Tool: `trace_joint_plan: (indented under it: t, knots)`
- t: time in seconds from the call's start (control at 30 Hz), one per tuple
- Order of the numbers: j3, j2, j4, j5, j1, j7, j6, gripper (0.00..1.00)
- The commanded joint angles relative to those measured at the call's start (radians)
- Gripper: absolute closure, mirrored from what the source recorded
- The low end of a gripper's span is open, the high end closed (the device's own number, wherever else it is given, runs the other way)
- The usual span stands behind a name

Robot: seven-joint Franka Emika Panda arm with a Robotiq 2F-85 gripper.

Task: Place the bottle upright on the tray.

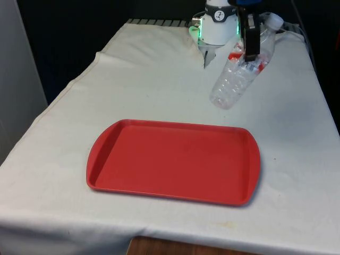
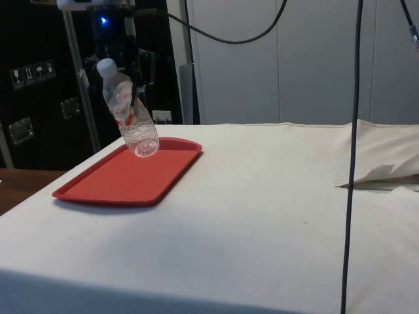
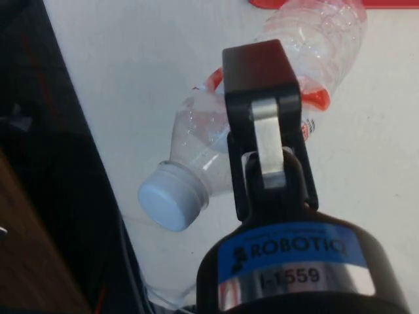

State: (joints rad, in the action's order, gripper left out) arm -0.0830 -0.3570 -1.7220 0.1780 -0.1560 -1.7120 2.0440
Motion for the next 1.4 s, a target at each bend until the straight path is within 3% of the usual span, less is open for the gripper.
trace_joint_plan:
  t: [0.0, 0.27, 0.3, 0.33, 0.4, 0.57, 0.6, 0.67, 0.87, 0.9, 0.93, 1.2, 1.23, 1.27, 1.37]
  knots:
    - [0.0, -0.005, 0.007, 0.012, 0.006, -0.013, 0.005, 0.67]
    - [-0.038, -0.022, 0.034, 0.063, 0.009, -0.066, 0.006, 0.67]
    - [-0.043, -0.017, 0.027, 0.059, 0.002, -0.062, 0.003, 0.67]
    - [-0.042, -0.025, 0.038, 0.068, 0.009, -0.072, 0.005, 0.67]
    - [-0.051, -0.032, 0.048, 0.08, 0.011, -0.085, 0.004, 0.67]
    - [-0.076, -0.053, 0.076, 0.111, 0.014, -0.115, 0.003, 0.67]
    - [-0.078, -0.047, 0.067, 0.105, 0.008, -0.108, 0.003, 0.67]
    - [-0.087, -0.063, 0.089, 0.13, 0.017, -0.132, 0.002, 0.67]
    - [-0.109, -0.087, 0.113, 0.172, 0.021, -0.168, 0.006, 0.67]
    - [-0.113, -0.08, 0.104, 0.165, 0.014, -0.161, 0.003, 0.67]
    - [-0.112, -0.091, 0.117, 0.18, 0.022, -0.174, 0.006, 0.67]
    - [-0.147, -0.132, 0.159, 0.257, 0.03, -0.232, 0.005, 0.67]
    - [-0.153, -0.128, 0.152, 0.253, 0.022, -0.227, 0.003, 0.67]
    - [-0.151, -0.136, 0.164, 0.264, 0.031, -0.238, 0.005, 0.67]
    - [-0.163, -0.149, 0.177, 0.287, 0.033, -0.255, 0.003, 0.67]
